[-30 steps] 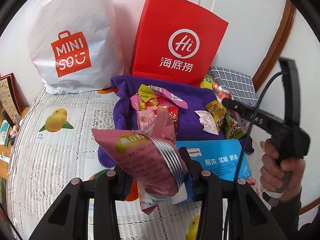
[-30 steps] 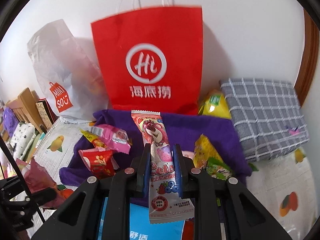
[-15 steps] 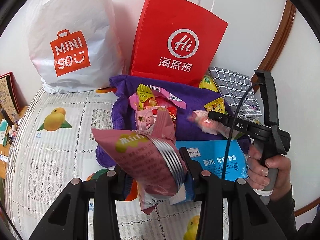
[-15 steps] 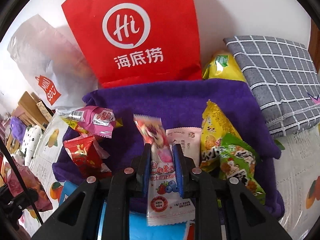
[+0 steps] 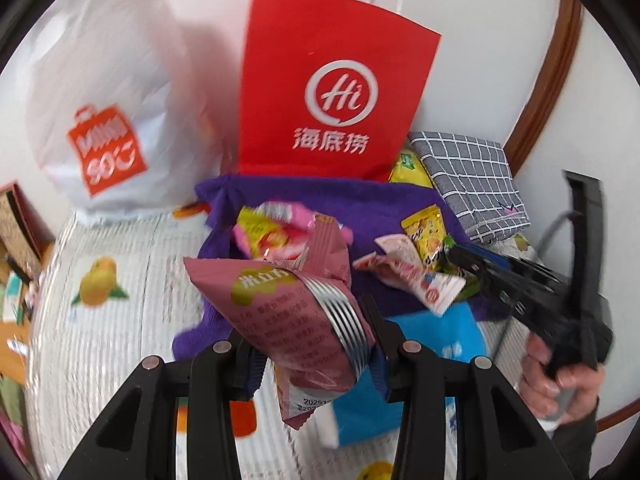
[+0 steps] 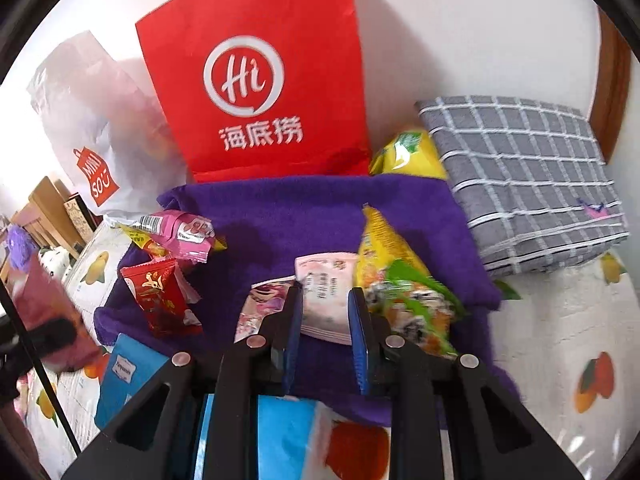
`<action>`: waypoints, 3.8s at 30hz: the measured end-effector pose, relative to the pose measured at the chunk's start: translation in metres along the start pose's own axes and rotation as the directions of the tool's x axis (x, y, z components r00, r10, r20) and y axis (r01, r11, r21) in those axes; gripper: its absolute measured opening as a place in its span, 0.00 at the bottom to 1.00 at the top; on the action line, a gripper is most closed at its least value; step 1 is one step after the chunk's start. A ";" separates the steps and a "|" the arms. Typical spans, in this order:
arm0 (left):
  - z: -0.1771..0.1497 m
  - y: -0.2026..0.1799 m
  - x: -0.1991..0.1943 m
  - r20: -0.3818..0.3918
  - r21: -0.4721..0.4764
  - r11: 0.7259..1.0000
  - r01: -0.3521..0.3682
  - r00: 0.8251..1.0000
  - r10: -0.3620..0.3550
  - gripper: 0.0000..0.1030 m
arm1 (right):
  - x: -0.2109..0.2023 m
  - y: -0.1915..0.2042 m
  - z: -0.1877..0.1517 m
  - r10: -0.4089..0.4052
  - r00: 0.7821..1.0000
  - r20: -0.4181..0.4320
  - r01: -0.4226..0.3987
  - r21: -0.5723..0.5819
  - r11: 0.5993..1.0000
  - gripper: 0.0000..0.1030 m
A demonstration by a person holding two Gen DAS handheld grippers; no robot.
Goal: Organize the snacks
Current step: 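Release the pink chip bag onto the towel with left tool while right tool opens, then grasp the pink lychee candy bag on the bed with right tool while left tool moves toward blue packet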
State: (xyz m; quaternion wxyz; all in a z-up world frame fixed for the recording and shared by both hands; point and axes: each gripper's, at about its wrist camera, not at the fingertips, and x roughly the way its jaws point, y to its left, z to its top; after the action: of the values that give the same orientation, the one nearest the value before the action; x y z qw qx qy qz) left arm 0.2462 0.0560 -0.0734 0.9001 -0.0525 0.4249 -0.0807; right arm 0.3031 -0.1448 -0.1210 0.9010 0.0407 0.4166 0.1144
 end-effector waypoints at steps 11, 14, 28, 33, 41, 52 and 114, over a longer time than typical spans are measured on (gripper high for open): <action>0.039 -0.026 0.061 -0.077 0.026 1.000 0.008 0.997 -0.006 0.39 | 0.012 0.014 -0.011 0.157 0.982 -0.107 -0.159 -0.010 0.987 0.33; 0.040 -0.027 0.074 -0.098 0.025 0.999 0.021 0.995 -0.018 0.39 | 0.023 0.014 -0.013 0.188 0.972 -0.139 -0.187 0.015 0.982 0.31; 0.041 -0.036 0.117 -0.193 0.000 0.997 0.072 0.979 -0.071 0.39 | 0.013 -0.012 -0.006 0.087 0.995 -0.054 -0.083 0.079 0.993 0.13; 0.041 -0.037 0.115 -0.197 0.001 0.997 0.076 0.978 -0.075 0.69 | -0.007 -0.019 -0.005 0.073 0.997 -0.007 -0.072 0.071 0.995 0.25; 0.041 -0.034 0.075 -0.125 -0.007 0.998 0.063 0.990 -0.064 0.75 | -0.061 -0.022 -0.020 -0.033 0.996 0.083 0.032 0.009 0.999 0.46; 0.012 -0.024 0.019 -0.068 -0.029 0.999 0.031 0.997 -0.033 0.75 | -0.078 -0.030 -0.095 -0.054 0.996 -0.071 0.055 0.017 0.998 0.56; -0.137 -0.145 0.028 -0.252 0.139 0.961 0.240 0.947 -0.200 0.79 | -0.122 -0.106 -0.207 -0.122 0.991 -0.054 0.125 0.052 0.991 0.51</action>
State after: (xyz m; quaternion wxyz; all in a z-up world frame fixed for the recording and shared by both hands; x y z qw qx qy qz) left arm 0.1430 -0.0953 -0.1583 0.8299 -0.0139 0.5117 -0.2218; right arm 0.0876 -0.2815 -0.1830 0.8939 0.0368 0.4442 0.0478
